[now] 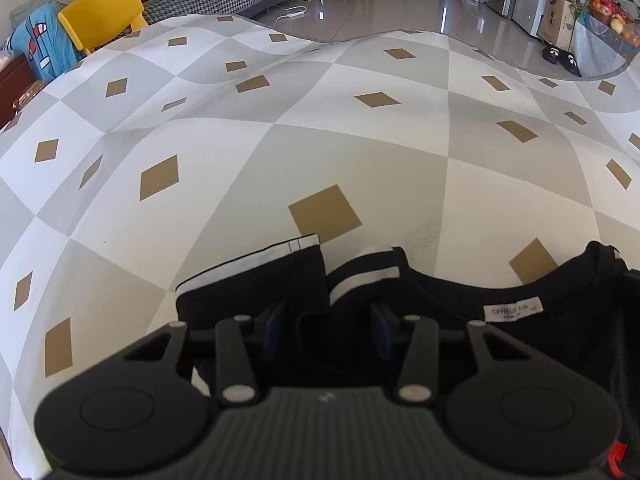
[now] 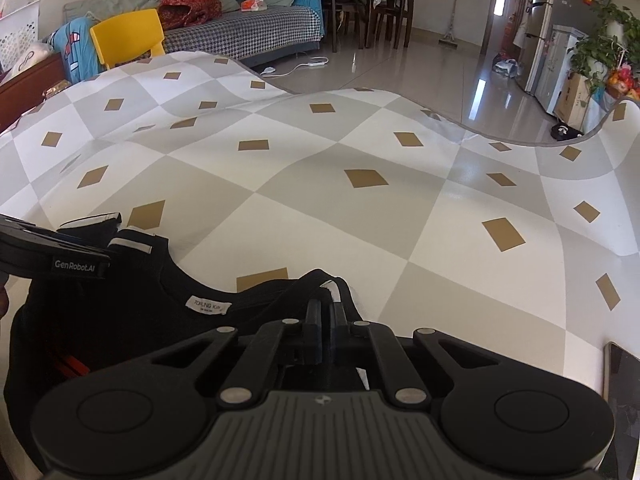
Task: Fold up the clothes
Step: 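Grasp the striped sleeve with the left tool and fold it over the shirt body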
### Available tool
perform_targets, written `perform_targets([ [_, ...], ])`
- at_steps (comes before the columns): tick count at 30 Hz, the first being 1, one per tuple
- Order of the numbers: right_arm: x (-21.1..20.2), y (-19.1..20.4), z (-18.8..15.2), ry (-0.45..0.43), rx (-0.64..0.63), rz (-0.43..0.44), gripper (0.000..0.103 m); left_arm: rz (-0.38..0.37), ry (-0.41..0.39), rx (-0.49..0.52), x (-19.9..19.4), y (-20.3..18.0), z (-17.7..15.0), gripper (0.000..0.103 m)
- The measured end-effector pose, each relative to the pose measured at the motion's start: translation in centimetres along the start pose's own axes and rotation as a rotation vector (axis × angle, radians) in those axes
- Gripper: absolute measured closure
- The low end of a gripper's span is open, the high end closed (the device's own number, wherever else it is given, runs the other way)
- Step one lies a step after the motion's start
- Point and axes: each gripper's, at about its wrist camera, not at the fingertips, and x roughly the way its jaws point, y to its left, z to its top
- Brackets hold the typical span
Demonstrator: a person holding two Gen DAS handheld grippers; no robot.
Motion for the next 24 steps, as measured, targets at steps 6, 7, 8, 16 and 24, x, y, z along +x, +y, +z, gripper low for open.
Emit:
perform_targets([
  [6,-0.6,-2.2,1.1,-0.036,0.065,-0.025,0.101,-0.018,-0.043,0.030,-0.8,-1.5,2.6,0.062],
  [7,-0.6,-2.6,1.3,-0.036,0.081,-0.026,0.101,-0.023,-0.048,0.037,-0.9,-1.8,3.0,0.062],
  [8,-0.5,-3.2,1.4,-0.018,0.113,-0.013,0.100,-0.026,-0.049,0.044,-0.9,-2.0,3.5,0.062],
  [16,-0.4,-3.7,0.4,0.051,0.096,0.081,0.067,-0.101,-0.002,0.164,-1.0,-2.9,4.7,0.055],
  [24,0.7,-3.5,-1.3,0.151,0.119,0.112,0.062,-0.131,0.096,0.181,0.2,-0.6,3.0,0.030],
])
